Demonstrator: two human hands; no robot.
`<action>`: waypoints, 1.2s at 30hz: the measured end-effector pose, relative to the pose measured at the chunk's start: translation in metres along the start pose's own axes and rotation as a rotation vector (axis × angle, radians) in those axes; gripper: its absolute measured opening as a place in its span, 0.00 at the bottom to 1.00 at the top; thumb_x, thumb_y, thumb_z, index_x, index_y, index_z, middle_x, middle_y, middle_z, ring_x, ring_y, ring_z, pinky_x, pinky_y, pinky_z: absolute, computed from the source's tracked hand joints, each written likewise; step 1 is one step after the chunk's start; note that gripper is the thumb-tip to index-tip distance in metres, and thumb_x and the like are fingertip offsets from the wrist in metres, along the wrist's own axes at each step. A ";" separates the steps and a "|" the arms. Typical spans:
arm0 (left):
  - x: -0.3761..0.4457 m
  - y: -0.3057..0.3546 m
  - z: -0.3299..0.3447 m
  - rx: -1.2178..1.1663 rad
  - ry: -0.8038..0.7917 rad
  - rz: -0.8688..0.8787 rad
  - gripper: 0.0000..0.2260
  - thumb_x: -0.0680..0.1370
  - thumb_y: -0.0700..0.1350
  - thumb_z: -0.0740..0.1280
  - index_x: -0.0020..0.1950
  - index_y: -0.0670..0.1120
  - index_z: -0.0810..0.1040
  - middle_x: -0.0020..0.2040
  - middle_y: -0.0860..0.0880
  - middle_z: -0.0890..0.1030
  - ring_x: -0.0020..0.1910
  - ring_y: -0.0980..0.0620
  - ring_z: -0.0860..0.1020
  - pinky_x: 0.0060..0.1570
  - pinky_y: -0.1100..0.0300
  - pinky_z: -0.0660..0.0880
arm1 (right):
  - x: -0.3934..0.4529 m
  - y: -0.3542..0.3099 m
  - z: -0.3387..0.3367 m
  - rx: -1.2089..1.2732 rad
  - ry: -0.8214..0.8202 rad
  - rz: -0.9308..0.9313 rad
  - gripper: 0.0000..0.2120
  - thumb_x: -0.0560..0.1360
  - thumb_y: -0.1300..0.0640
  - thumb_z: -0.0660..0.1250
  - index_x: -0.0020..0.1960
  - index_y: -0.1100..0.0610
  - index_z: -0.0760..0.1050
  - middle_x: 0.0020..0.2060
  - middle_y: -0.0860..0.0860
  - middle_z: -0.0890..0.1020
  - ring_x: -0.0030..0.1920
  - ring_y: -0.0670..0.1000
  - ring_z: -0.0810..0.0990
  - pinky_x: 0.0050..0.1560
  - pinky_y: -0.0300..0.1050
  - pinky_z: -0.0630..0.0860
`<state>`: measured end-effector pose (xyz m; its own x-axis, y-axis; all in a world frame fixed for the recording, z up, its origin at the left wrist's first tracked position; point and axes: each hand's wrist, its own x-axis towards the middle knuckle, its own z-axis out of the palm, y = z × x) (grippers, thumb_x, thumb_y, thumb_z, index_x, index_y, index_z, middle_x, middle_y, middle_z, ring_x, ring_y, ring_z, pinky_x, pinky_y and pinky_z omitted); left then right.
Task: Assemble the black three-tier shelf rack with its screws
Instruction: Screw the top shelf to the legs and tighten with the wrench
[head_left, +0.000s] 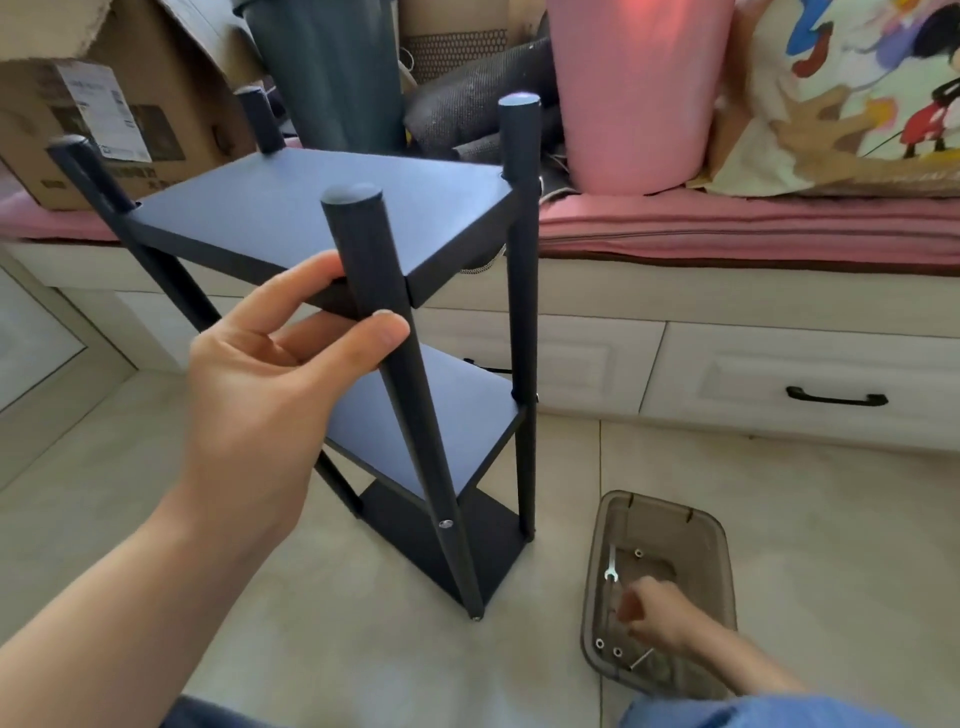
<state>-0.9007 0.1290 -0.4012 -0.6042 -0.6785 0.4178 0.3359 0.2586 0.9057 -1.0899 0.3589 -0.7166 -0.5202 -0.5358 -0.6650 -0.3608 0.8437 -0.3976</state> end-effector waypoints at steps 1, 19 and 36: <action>0.000 0.000 0.002 0.003 0.001 0.001 0.21 0.65 0.56 0.80 0.57 0.58 0.85 0.52 0.48 0.87 0.51 0.44 0.86 0.56 0.53 0.81 | 0.005 0.003 0.009 -0.042 -0.015 0.006 0.08 0.77 0.60 0.66 0.55 0.59 0.80 0.53 0.54 0.84 0.53 0.50 0.82 0.48 0.36 0.73; -0.001 -0.005 0.010 0.128 0.034 0.053 0.14 0.71 0.49 0.76 0.55 0.61 0.85 0.51 0.54 0.87 0.49 0.43 0.85 0.46 0.55 0.82 | 0.051 -0.030 0.080 -0.163 -0.045 -0.200 0.10 0.79 0.60 0.62 0.56 0.49 0.78 0.53 0.50 0.81 0.55 0.49 0.80 0.52 0.39 0.74; 0.000 -0.001 0.008 0.072 -0.003 0.022 0.15 0.70 0.47 0.76 0.55 0.59 0.84 0.48 0.52 0.87 0.45 0.50 0.85 0.40 0.64 0.77 | 0.067 -0.054 0.108 -0.199 -0.050 -0.099 0.14 0.76 0.58 0.61 0.60 0.59 0.76 0.59 0.57 0.80 0.59 0.57 0.80 0.56 0.47 0.77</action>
<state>-0.9063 0.1343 -0.4017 -0.5992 -0.6702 0.4380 0.2968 0.3221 0.8990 -1.0222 0.2811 -0.8082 -0.4375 -0.6095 -0.6612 -0.5561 0.7612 -0.3337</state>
